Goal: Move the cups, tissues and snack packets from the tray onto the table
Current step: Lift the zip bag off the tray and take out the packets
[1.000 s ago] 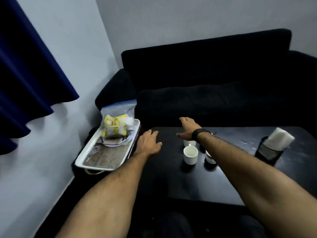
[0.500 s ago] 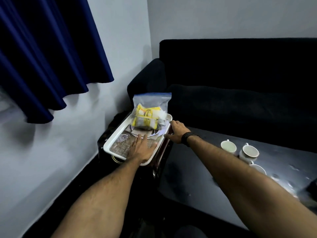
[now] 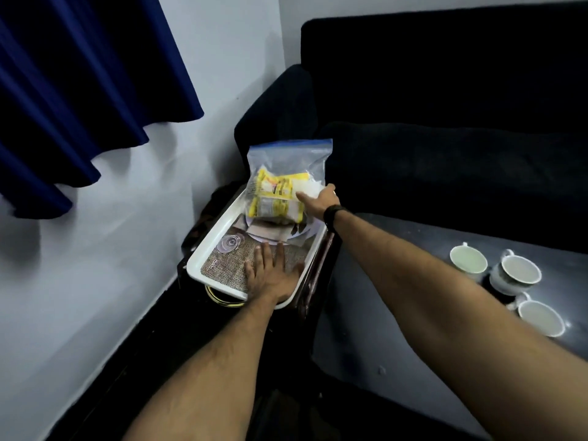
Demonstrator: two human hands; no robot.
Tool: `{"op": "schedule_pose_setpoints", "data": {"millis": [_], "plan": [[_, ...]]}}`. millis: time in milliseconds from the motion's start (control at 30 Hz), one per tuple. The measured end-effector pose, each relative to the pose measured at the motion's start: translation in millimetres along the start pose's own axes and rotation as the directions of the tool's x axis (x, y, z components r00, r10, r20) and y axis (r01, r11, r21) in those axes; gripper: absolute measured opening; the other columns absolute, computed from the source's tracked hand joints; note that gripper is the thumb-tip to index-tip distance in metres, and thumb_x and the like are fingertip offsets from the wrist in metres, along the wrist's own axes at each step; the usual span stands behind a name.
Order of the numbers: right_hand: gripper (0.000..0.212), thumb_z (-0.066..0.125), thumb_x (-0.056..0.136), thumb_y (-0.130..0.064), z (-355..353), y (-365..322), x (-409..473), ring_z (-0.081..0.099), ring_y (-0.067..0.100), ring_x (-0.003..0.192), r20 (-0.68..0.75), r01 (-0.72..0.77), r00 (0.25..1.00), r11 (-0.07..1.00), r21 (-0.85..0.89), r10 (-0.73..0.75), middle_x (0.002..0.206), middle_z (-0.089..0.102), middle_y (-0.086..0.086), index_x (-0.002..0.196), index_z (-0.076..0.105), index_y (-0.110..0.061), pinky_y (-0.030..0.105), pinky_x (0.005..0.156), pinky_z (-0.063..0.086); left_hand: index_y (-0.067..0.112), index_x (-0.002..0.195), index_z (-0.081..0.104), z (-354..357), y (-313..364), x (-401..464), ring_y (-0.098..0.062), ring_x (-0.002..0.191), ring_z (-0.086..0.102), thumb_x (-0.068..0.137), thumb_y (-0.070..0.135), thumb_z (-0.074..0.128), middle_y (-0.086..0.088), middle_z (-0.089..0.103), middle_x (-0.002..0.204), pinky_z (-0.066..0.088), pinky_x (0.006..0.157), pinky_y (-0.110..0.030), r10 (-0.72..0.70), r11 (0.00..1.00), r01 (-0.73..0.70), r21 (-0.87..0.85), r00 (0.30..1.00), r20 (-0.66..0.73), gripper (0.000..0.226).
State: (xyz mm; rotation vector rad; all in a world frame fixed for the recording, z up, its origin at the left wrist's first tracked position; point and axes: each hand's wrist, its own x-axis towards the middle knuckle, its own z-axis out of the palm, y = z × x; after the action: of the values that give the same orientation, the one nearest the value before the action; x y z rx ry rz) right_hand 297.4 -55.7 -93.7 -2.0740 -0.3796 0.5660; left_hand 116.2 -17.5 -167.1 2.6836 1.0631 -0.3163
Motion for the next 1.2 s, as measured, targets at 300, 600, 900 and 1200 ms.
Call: {"op": "schedule_pose_setpoints", "data": {"millis": [300,600,900,1200], "plan": [[0.070,0.067,0.075,-0.063,15,-19,29,0.064,0.022,0.083,0.067,-0.081,0.995,0.970,0.231,0.067,0.096,0.066,0.005,0.118,0.063,-0.009,0.033,0.074,0.053,0.028,0.156,-0.008,7,0,3,-0.024,0.151,-0.017,0.093,0.070,0.015,-0.006,-0.017,0.164,-0.009,0.120,-0.051,-0.003,1.000,0.002,-0.010,0.999,-0.047,0.079],[0.032,0.057,0.098,-0.024,-27,-40,-14,0.059,0.015,0.098,-0.171,0.262,0.965,0.790,0.555,-0.199,0.114,0.069,0.011,0.122,0.062,-0.003,0.038,0.094,0.050,0.027,0.157,-0.003,2,3,-1,-0.027,0.153,-0.009,0.093,0.069,0.016,-0.009,-0.006,0.166,-0.004,0.121,-0.053,-0.025,1.000,0.025,0.001,0.999,-0.035,0.079],[0.017,0.054,0.096,-0.030,-151,-8,-77,0.057,0.013,0.088,-0.453,0.389,0.870,0.835,0.390,-0.193,0.091,0.064,-0.005,0.098,0.064,-0.018,0.033,0.082,0.045,0.018,0.148,0.031,-57,65,-50,-0.034,0.133,0.043,0.084,0.037,0.062,-0.013,0.039,0.147,0.040,0.102,-0.043,-0.221,0.843,0.052,-0.535,0.940,-0.258,0.074],[0.022,0.058,0.091,-0.022,-114,123,-187,0.065,0.035,0.107,-0.174,0.014,0.985,1.000,0.024,-0.010,0.106,0.072,0.020,0.096,0.070,-0.004,0.032,0.082,0.046,0.018,0.104,0.055,-85,142,-99,-0.031,0.109,0.059,0.088,0.054,0.053,-0.006,0.063,0.110,0.044,0.085,-0.035,-0.097,0.777,-0.116,-0.618,0.949,-0.300,0.039]]}}
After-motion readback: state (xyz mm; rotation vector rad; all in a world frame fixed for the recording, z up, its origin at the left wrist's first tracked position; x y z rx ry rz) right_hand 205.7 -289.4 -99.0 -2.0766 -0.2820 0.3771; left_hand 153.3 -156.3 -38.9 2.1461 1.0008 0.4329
